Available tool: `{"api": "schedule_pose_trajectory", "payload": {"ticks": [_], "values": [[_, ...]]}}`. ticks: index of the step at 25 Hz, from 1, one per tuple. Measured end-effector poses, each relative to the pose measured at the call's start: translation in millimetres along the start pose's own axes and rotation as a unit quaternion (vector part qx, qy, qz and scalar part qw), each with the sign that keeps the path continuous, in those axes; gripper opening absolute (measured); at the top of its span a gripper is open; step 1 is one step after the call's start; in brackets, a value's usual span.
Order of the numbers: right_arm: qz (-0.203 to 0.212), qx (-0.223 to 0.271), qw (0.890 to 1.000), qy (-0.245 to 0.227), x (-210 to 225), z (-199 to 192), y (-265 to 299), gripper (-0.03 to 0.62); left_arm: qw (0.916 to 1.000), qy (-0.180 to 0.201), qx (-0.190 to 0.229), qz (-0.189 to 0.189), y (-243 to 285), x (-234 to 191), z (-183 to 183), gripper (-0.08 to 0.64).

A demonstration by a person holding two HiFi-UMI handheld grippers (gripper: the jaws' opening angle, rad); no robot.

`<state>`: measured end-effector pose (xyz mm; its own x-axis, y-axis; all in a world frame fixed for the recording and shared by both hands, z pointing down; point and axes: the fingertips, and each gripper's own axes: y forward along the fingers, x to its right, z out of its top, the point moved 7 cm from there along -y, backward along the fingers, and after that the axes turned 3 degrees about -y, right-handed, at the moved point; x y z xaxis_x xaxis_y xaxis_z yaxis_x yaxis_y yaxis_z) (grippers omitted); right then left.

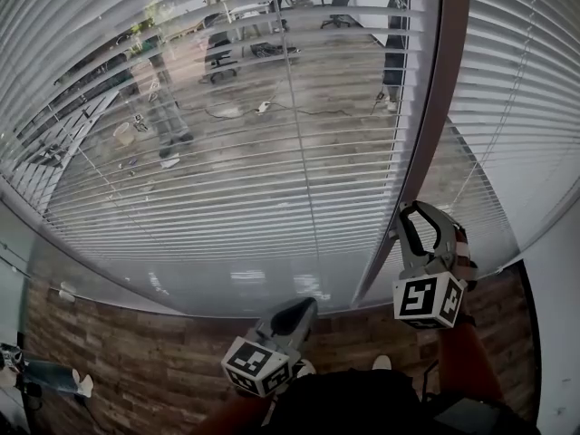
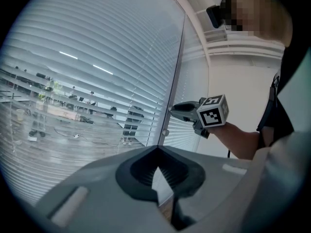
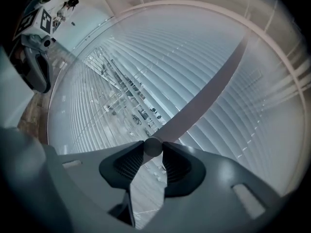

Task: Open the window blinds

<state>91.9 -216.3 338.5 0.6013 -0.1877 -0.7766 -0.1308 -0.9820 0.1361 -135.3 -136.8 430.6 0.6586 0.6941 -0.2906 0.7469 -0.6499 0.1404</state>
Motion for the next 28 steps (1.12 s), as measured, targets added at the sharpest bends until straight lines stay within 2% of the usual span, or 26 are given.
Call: {"api": "schedule_pose_trajectory", "payload": {"ticks": [3, 5, 10, 15, 17, 19, 21, 23, 28], "values": [[-0.003, -0.002, 1.000, -0.013, 1.9, -2.5, 5.4, 0.149, 1.0000, 0.000, 0.000, 0.001, 6.2, -1.5, 1.6, 0.002], [0.001, 0.002, 1.000, -0.002, 4.5, -4.7, 9.6, 0.150, 1.0000, -0.001, 0.000, 0.001, 11.1, -3.0, 2.5, 0.001], [0.021, 0.029, 0.993, 0.110, 3.9, -1.2, -4.1, 0.157, 1.0000, 0.000, 0.003, -0.002, -1.4, 0.4, -0.8, 0.002], [0.033, 0.057, 0.971, 0.229, 17.3, -12.4, 2.2, 0.155, 1.0000, -0.002, 0.000, 0.001, 8.9, -2.1, 0.7, 0.001], [0.044, 0.066, 0.955, 0.285, 19.2, -18.2, 0.5, 0.152, 1.0000, -0.002, 0.000, 0.001, 8.5, -1.7, 0.4, 0.001], [0.059, 0.072, 0.934, 0.345, 19.1, -20.0, -2.8, 0.149, 1.0000, -0.001, 0.000, 0.000, 5.6, -0.4, 0.3, 0.001], [0.074, 0.072, 0.916, 0.387, 19.8, -24.3, 0.6, 0.143, 1.0000, -0.001, 0.001, -0.001, 9.1, -0.6, 1.9, 0.001], [0.081, 0.068, 0.912, 0.397, 19.5, -28.2, 5.7, 0.137, 1.0000, -0.001, 0.000, -0.002, 14.5, -1.2, 3.4, 0.001], [0.083, 0.066, 0.915, 0.388, 16.3, -28.0, 6.5, 0.135, 1.0000, -0.001, 0.000, -0.002, 15.8, -0.8, 3.4, 0.000]]}}
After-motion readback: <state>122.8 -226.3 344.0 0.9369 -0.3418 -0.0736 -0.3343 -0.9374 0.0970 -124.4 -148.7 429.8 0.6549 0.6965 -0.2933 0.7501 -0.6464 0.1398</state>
